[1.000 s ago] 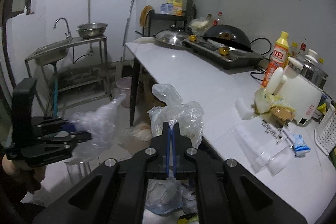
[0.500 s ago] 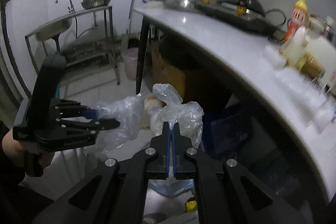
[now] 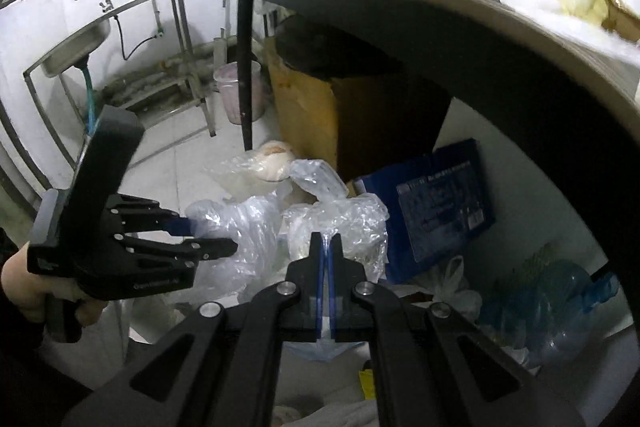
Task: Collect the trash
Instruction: 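Carry both held bags down to the white-lined trash bin under the counter, then open the left tool over the bin while the right tool opens to drop its bag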
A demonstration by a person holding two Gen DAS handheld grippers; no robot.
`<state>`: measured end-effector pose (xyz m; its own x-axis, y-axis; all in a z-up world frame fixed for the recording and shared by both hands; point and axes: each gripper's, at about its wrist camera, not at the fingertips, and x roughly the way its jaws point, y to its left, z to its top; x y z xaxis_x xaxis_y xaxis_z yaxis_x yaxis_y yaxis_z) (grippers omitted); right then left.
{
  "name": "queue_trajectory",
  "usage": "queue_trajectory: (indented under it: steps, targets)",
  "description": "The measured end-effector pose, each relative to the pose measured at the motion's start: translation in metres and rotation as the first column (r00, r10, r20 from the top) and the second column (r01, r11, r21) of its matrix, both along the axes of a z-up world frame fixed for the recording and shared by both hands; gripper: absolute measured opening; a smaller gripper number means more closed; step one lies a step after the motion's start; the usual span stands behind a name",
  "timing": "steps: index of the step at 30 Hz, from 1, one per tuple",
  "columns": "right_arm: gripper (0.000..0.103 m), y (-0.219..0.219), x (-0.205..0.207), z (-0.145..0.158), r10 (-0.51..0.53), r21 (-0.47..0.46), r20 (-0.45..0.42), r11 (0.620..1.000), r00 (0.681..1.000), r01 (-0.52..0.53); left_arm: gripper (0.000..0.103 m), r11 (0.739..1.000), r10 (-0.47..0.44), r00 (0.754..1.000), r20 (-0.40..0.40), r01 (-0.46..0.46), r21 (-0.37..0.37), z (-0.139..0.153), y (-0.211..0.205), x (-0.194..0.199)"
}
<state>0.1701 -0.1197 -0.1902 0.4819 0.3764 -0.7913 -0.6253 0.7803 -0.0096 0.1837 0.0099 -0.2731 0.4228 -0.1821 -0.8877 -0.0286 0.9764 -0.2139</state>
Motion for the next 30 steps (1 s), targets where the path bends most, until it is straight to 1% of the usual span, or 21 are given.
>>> queue_trajectory:
  steps: [1,2,3,6,12,17,23,27,30]
  targets:
    - [0.001,0.000,0.002,-0.003,-0.005,-0.001,-0.005,1.000,1.000,0.005,0.051,1.000,0.002,1.000,-0.013,-0.002,-0.001,-0.006,-0.002,0.004]
    - [0.001,-0.002,0.005,-0.008,-0.011,-0.003,-0.012,1.000,1.000,0.011,0.060,1.000,0.004,1.000,-0.017,-0.004,0.002,-0.009,-0.003,0.007]
    - [0.001,-0.003,0.008,-0.010,-0.014,-0.005,-0.015,1.000,1.000,0.014,0.064,1.000,0.007,1.000,-0.012,-0.007,0.005,-0.011,-0.005,0.009]
    - [0.001,-0.004,0.018,-0.022,-0.026,-0.014,-0.034,1.000,0.999,0.025,0.067,1.000,0.005,1.000,-0.009,-0.005,-0.003,-0.016,-0.008,0.014]
    - [0.001,0.000,0.027,-0.043,-0.027,-0.020,-0.071,0.999,0.997,0.025,0.067,0.999,0.038,0.999,-0.032,-0.039,-0.010,-0.029,0.004,0.017]
    - [0.001,0.010,0.031,-0.053,-0.002,-0.028,-0.092,1.000,0.996,-0.001,0.067,0.996,0.085,0.996,-0.013,-0.085,-0.008,-0.023,0.021,0.013]
    - [0.001,0.034,0.031,-0.063,0.029,-0.047,-0.119,0.998,0.992,-0.035,0.067,0.990,0.143,0.990,0.004,-0.143,-0.014,-0.019,0.047,0.004]
    - [0.002,0.052,0.033,-0.071,0.040,-0.054,-0.151,0.997,0.988,-0.049,0.067,0.984,0.177,0.984,0.012,-0.177,-0.022,-0.018,0.065,-0.004]
    - [0.002,0.065,0.038,-0.079,0.026,-0.064,-0.187,0.997,0.982,-0.038,0.067,0.979,0.201,0.979,0.018,-0.200,-0.034,-0.017,0.077,-0.008]
